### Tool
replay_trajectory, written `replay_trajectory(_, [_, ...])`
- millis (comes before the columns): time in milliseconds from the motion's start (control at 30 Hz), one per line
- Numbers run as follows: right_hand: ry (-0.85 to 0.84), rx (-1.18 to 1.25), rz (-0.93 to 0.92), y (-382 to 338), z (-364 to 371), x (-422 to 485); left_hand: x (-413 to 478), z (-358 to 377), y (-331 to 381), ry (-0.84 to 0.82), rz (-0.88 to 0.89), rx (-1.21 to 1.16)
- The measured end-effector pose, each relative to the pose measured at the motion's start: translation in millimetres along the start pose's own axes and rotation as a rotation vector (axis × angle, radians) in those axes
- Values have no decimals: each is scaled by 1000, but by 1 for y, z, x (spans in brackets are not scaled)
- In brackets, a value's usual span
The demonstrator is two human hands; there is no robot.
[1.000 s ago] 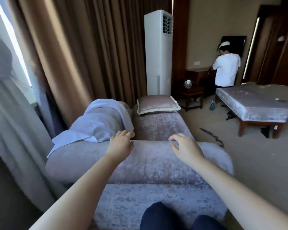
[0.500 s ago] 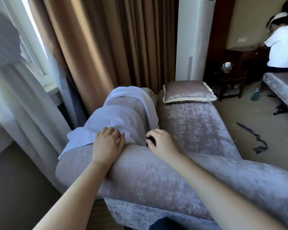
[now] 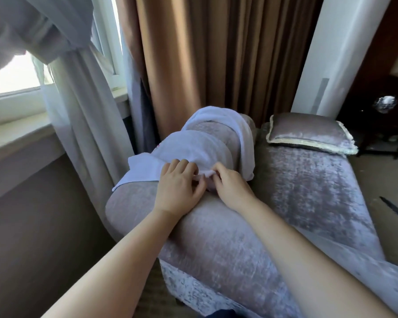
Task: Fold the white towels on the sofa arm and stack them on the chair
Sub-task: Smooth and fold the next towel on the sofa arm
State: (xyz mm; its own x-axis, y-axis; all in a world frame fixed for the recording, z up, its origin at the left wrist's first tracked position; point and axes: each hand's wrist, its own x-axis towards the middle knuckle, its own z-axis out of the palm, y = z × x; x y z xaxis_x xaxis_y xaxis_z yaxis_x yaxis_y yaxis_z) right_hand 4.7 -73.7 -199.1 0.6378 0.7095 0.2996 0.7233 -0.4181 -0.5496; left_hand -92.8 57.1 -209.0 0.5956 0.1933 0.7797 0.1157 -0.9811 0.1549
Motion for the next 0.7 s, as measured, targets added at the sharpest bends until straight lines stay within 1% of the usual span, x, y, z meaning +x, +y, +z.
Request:
replay_trajectory(100, [1, 11, 18, -3, -3, -1, 0, 1, -2, 17, 6, 8])
replay_trajectory(267, [13, -5, 20, -4, -2, -1, 0, 3, -5, -24, 15, -29])
replay_trajectory(400, [12, 15, -7, -9, -3, -6, 0, 3, -5, -14, 22, -26])
replay_trajectory(500, [11, -98, 6, -12, -5, -9, 0, 2, -3, -9, 3, -26])
replay_trajectory(533, [41, -148, 8, -10, -4, -8, 0, 1, -3, -9, 0, -29])
replay_trajectory(600, [153, -225, 17, -5, -2, -6, -1, 0, -2, -10, -3, -45])
replay_trajectory(700, [263, -260, 132, 2, -1, -3, -1, 0, -1, -19, -7, -67])
